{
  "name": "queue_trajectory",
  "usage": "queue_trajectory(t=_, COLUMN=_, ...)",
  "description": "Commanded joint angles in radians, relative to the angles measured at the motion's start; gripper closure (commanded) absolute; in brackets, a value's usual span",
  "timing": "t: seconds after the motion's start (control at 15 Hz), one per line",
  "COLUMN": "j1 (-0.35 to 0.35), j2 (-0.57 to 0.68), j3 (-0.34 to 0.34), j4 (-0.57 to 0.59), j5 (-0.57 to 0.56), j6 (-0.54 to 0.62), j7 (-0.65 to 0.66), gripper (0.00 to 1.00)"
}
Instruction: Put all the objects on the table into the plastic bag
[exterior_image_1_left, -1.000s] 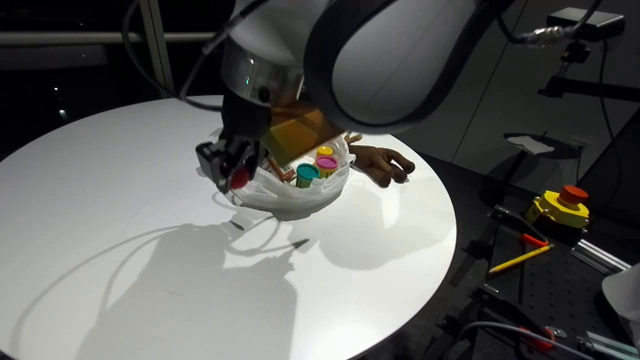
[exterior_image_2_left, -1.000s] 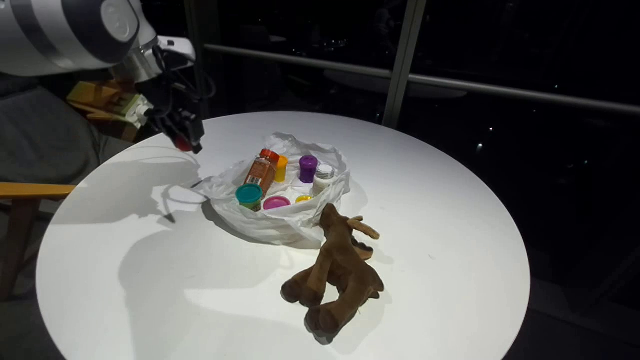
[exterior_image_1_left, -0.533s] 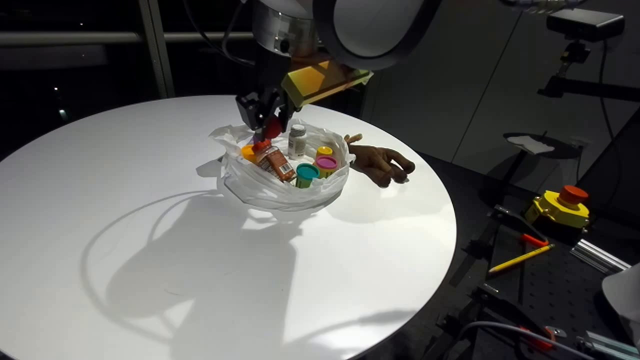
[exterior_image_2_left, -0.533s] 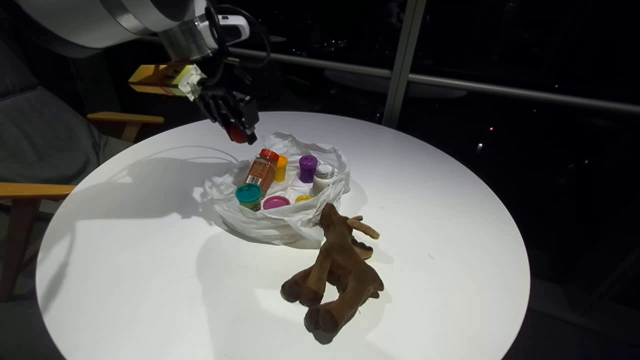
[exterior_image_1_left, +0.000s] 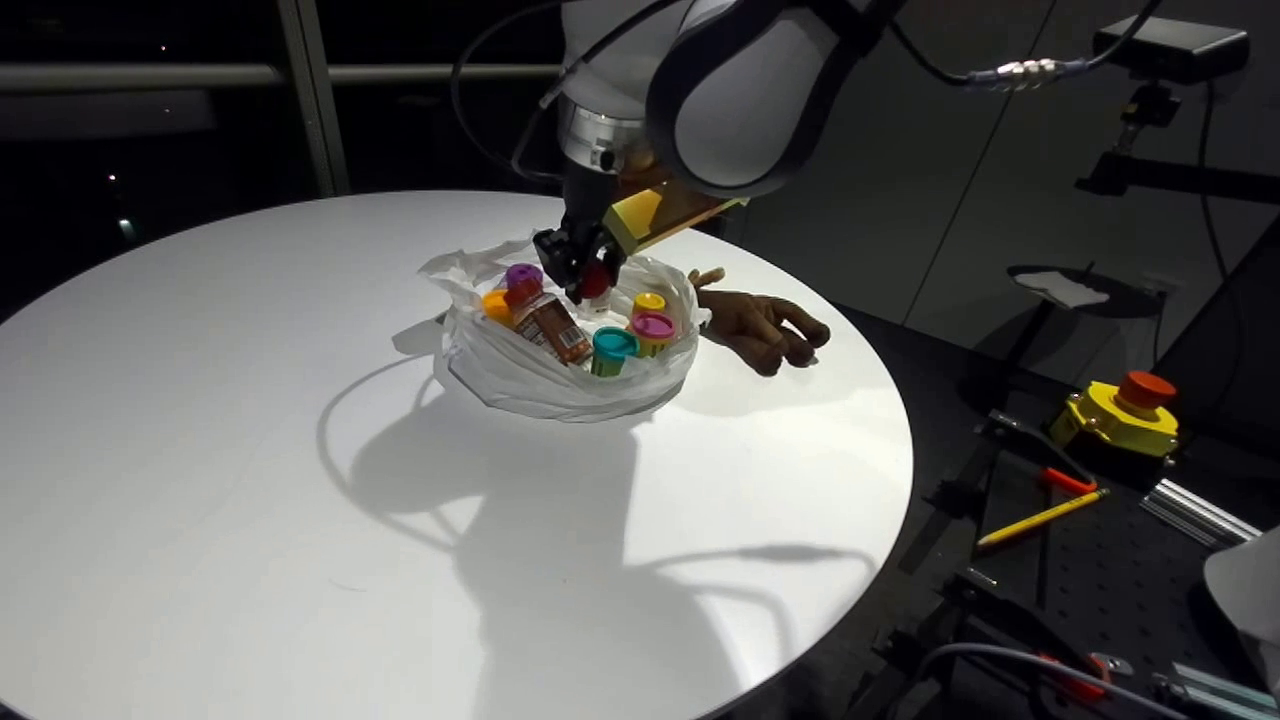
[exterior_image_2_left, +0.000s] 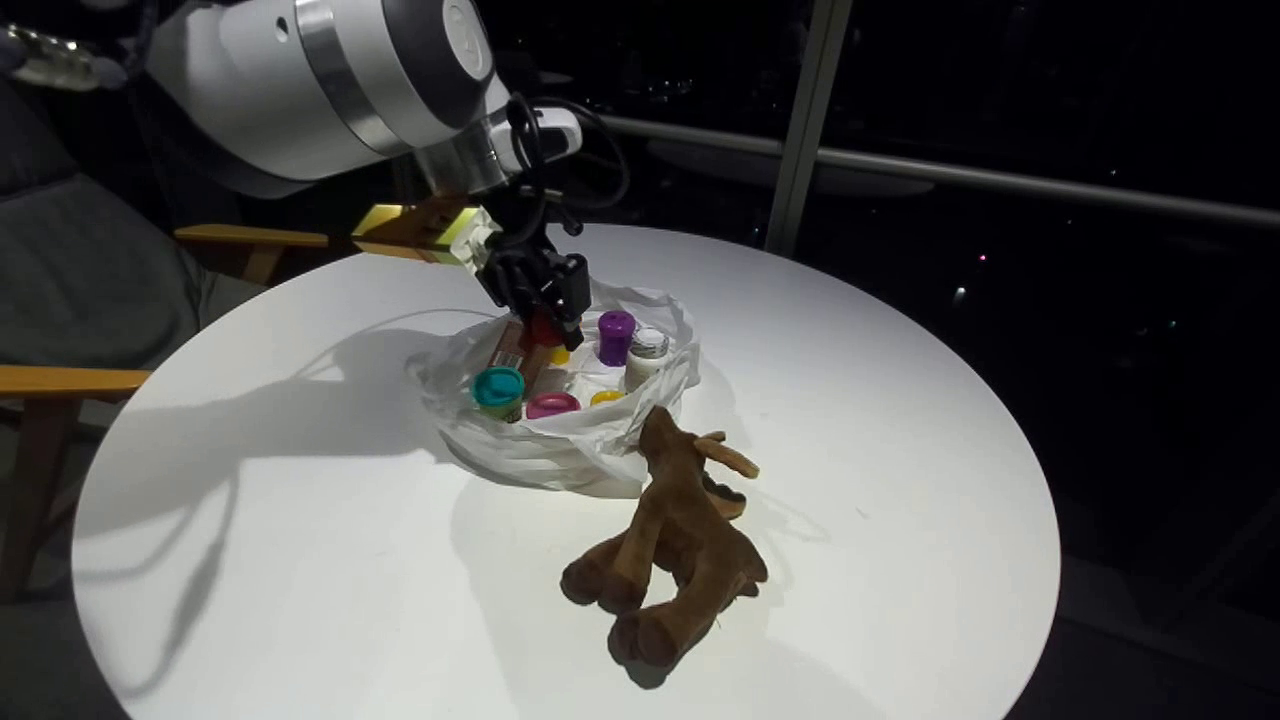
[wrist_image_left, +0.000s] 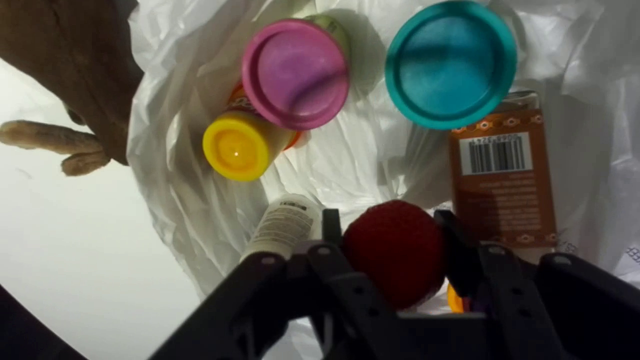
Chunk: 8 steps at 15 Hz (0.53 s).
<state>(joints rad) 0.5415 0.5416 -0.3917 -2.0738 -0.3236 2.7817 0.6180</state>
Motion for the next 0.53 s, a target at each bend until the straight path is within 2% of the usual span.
queue_trajectory(t=0.0, j1=-0.043, j2=0.005, j3=0.024, j4=0.032, j5=-0.023, j6=0.007, j7=0.017, gripper=0.29)
queue_trajectory(t=0.27, j1=-0.041, j2=-0.032, j3=-0.005, j4=0.020, j5=-0.044, j6=-0.004, j7=0.041, gripper=0.00)
queue_trajectory(t=0.47, j1=-0.044, j2=-0.109, j3=-0.027, j4=-0.018, j5=-0.080, j6=-0.041, j7=0.032, gripper=0.00)
